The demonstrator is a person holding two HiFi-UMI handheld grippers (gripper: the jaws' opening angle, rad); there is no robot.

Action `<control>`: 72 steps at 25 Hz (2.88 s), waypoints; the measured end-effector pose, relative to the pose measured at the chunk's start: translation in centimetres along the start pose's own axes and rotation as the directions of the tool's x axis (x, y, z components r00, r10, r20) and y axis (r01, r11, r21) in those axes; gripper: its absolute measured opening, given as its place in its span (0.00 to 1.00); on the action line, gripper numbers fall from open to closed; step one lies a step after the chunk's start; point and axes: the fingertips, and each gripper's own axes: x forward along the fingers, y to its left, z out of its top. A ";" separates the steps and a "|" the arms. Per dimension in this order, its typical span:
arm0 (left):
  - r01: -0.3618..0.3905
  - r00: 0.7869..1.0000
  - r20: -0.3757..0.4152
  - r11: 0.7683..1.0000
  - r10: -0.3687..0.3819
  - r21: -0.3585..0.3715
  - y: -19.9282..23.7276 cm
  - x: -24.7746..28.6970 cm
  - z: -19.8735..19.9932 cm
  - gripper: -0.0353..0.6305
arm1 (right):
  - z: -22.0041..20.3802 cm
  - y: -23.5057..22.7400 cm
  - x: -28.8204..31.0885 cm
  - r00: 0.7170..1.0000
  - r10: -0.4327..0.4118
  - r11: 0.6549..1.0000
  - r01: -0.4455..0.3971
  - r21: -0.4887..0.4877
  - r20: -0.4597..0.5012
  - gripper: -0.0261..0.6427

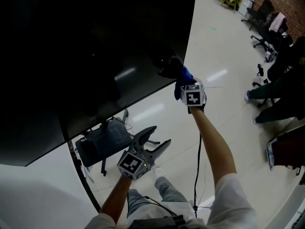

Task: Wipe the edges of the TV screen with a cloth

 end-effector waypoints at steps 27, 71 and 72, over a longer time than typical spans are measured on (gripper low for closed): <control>-0.202 0.977 0.048 0.974 0.207 -0.101 3.9 -12.2 0.6 0.49 | -5.7 13.7 -1.4 0.979 0.148 0.939 -0.095 0.331 -0.139 0.15; -0.698 0.704 0.132 0.714 0.698 -0.056 11.4 -51.1 -1.2 0.49 | -6.1 65.5 -12.2 0.783 0.585 0.811 -0.571 0.129 -0.211 0.15; -0.709 0.691 0.132 0.702 0.711 -0.067 11.5 -52.2 -1.3 0.49 | -6.2 67.2 -12.7 0.772 0.599 0.800 -0.587 0.124 -0.214 0.15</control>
